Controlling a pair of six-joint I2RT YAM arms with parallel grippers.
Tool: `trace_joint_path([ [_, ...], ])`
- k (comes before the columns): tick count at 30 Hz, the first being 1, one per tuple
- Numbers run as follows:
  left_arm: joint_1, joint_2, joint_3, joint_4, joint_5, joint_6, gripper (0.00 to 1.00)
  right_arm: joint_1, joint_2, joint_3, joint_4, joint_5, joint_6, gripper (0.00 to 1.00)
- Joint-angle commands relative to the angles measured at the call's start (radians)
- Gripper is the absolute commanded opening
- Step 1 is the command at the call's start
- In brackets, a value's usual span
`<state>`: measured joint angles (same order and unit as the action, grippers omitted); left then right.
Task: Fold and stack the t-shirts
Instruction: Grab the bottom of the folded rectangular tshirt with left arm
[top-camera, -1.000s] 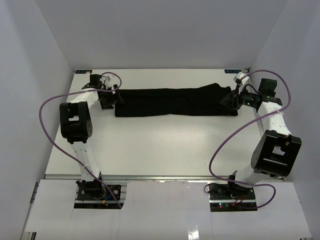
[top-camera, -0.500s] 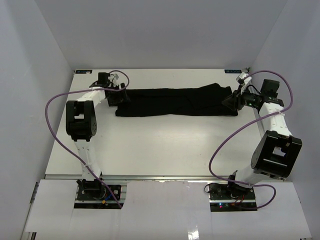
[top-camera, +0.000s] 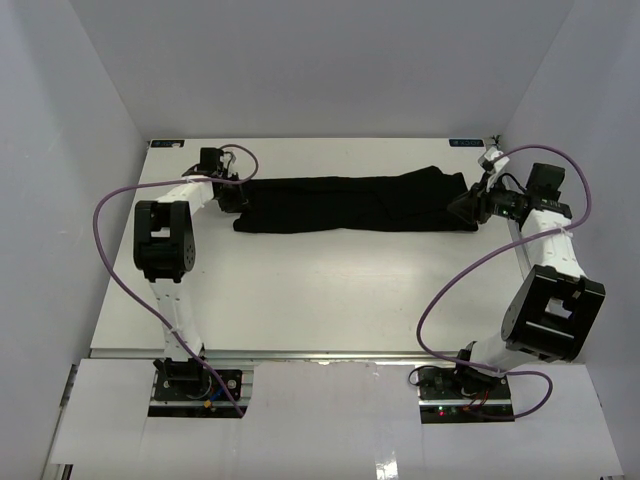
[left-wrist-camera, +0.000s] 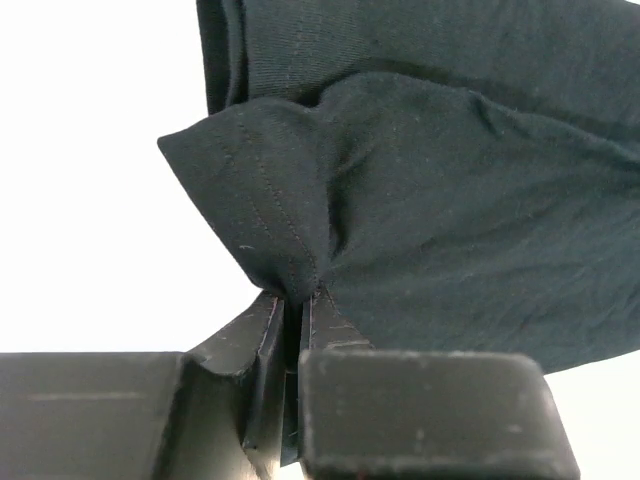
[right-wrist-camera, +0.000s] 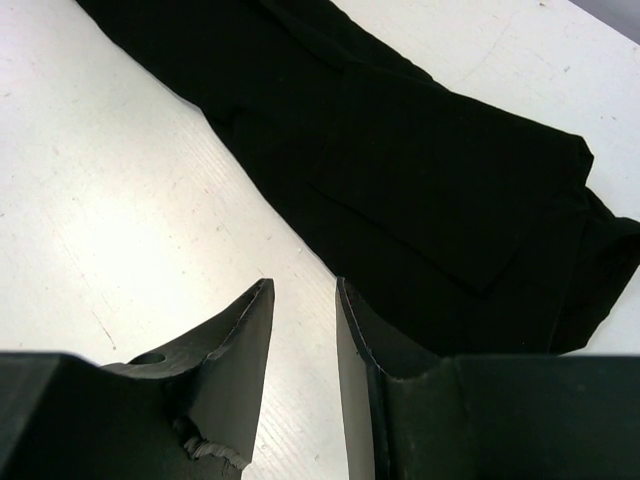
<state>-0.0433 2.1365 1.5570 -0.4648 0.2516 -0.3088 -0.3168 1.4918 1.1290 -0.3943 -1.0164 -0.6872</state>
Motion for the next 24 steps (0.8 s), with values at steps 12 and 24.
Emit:
trace_joint_path([
  [12,-0.004,-0.185,-0.037,-0.031,-0.06,-0.062,0.07,-0.033,-0.077,-0.044,0.009,-0.047,-0.005,0.38],
  [24,-0.026,-0.36,-0.094,-0.02,-0.008,-0.141,0.08,-0.036,-0.108,-0.067,0.009,-0.062,0.002,0.38],
])
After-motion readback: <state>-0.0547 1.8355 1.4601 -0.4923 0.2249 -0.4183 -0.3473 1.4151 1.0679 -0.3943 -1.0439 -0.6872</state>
